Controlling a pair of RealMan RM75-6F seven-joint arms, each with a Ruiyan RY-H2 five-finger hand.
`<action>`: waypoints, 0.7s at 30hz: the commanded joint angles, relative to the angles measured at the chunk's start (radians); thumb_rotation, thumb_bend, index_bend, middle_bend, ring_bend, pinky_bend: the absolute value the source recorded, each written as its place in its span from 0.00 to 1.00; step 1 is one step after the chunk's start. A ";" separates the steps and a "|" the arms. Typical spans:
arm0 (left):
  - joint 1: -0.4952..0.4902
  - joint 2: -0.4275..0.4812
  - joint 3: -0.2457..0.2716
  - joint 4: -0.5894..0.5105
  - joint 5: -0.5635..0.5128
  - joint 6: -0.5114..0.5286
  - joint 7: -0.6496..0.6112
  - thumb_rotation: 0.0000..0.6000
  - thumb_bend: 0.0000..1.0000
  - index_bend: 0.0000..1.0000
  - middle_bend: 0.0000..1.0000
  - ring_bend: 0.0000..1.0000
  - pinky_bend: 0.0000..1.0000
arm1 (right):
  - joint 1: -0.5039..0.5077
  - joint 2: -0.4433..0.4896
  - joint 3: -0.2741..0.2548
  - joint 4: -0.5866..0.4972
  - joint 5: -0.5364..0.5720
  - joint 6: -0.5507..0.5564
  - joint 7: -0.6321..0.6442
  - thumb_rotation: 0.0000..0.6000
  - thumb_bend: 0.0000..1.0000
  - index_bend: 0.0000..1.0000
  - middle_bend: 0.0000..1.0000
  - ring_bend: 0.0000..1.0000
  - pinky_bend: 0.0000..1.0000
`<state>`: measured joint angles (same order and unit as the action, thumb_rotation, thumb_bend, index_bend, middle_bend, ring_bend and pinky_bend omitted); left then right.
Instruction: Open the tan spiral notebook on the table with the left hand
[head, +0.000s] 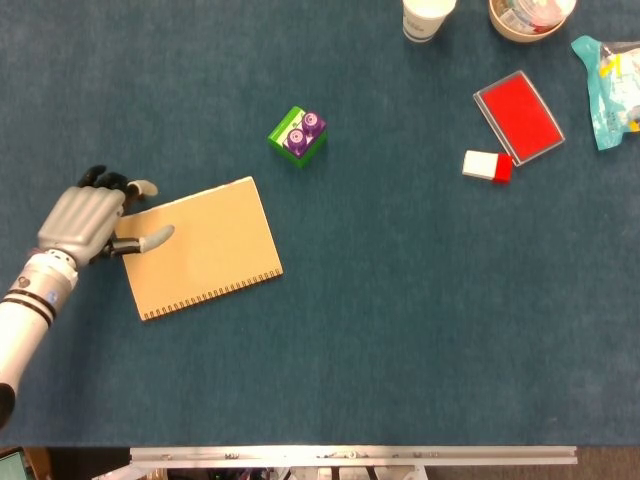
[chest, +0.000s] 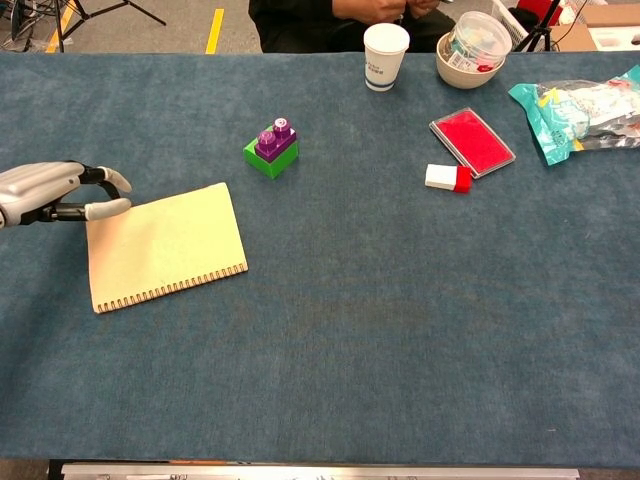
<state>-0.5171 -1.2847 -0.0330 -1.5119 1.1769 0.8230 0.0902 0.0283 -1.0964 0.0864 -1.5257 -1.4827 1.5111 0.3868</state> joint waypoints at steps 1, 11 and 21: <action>0.011 0.007 0.016 0.004 0.000 0.000 -0.005 0.00 0.15 0.21 0.28 0.14 0.03 | 0.001 -0.002 0.000 0.001 0.000 -0.002 0.000 1.00 0.62 0.50 0.40 0.32 0.42; 0.059 0.055 0.067 -0.056 0.043 0.036 -0.030 0.00 0.16 0.21 0.31 0.14 0.03 | 0.004 -0.003 0.001 -0.005 -0.003 -0.005 -0.008 1.00 0.62 0.50 0.40 0.32 0.42; 0.090 0.117 0.112 -0.159 0.096 0.069 -0.014 0.00 0.16 0.20 0.32 0.14 0.03 | 0.005 -0.007 0.001 -0.005 -0.003 -0.005 -0.012 1.00 0.62 0.50 0.40 0.32 0.42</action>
<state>-0.4294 -1.1771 0.0742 -1.6598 1.2668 0.8897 0.0728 0.0332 -1.1033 0.0876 -1.5301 -1.4854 1.5058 0.3749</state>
